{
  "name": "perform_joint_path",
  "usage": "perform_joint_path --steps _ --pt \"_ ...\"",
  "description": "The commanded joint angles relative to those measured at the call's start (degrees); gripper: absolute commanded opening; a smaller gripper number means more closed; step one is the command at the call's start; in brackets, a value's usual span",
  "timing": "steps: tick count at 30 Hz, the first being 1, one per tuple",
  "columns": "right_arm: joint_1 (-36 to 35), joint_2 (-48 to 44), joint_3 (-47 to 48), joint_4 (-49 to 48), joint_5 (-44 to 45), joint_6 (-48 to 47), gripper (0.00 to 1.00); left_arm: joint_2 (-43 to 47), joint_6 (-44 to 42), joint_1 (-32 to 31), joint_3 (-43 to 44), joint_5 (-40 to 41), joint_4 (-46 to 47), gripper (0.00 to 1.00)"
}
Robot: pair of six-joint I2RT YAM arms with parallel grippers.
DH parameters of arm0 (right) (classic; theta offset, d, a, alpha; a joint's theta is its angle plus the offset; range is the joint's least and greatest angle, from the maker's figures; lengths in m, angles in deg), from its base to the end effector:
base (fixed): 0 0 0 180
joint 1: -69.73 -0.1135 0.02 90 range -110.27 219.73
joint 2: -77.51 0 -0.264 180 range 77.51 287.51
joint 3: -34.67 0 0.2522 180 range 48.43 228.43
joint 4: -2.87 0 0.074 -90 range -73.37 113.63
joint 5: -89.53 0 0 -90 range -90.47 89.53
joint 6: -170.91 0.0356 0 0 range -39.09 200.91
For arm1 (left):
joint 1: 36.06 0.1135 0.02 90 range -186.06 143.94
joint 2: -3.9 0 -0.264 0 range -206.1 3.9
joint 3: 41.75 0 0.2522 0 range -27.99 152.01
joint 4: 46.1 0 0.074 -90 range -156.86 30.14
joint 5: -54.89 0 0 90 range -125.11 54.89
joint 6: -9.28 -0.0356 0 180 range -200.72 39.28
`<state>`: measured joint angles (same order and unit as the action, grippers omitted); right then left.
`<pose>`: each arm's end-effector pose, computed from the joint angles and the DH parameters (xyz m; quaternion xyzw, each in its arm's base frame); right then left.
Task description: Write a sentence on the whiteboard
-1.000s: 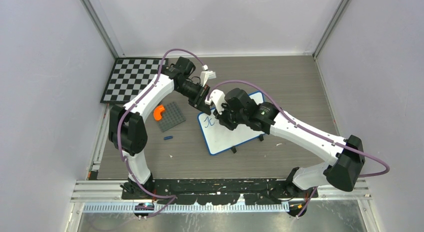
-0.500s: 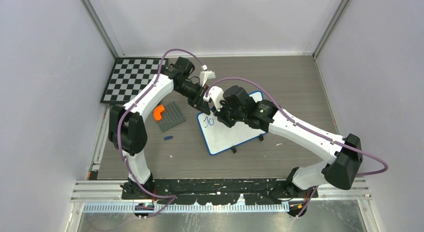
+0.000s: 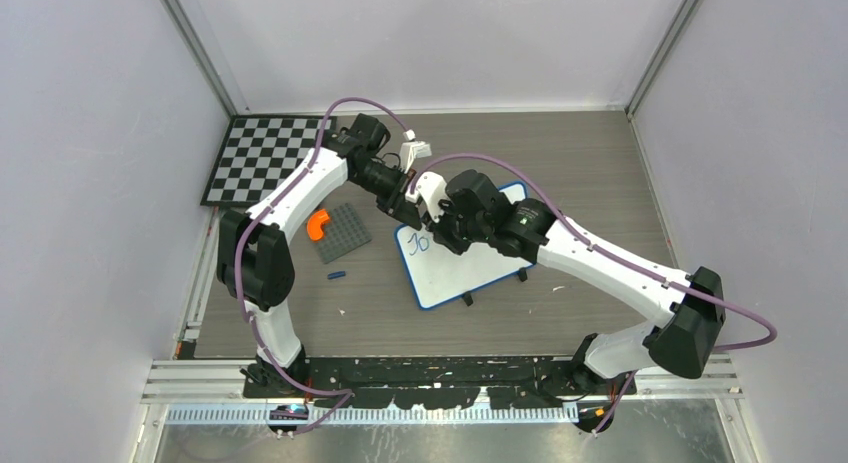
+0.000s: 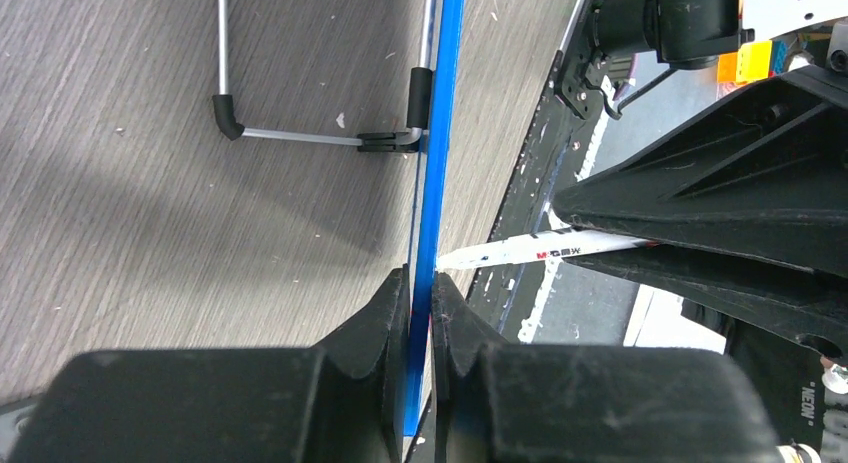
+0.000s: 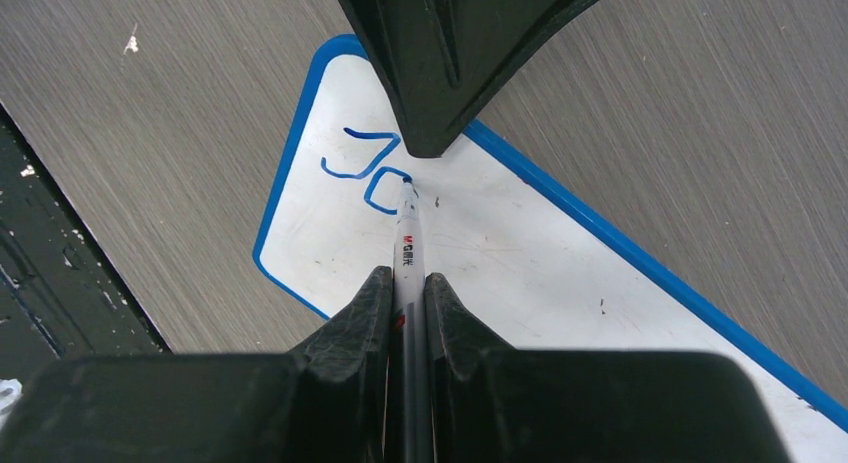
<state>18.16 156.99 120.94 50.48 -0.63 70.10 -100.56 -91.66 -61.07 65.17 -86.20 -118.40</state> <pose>0.1896 0.2391 0.3312 -0.4714 0.7776 0.1461 0.3896 0.3246 -0.1820 0.2895 0.3459 0.8217 -0.4407 0.1047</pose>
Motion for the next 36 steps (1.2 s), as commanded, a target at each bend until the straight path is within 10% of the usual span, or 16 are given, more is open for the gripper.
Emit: perform_joint_path --steps 1,36 --pt "0.7 -3.6 -0.3 -1.0 -1.7 -0.6 0.0 0.5 0.9 -0.7 -0.6 0.4 1.0 0.0" --pt "1.9 -2.9 -3.3 -1.8 4.4 -1.6 0.0 -0.3 1.3 -0.7 -0.1 0.4 1.2 0.0"
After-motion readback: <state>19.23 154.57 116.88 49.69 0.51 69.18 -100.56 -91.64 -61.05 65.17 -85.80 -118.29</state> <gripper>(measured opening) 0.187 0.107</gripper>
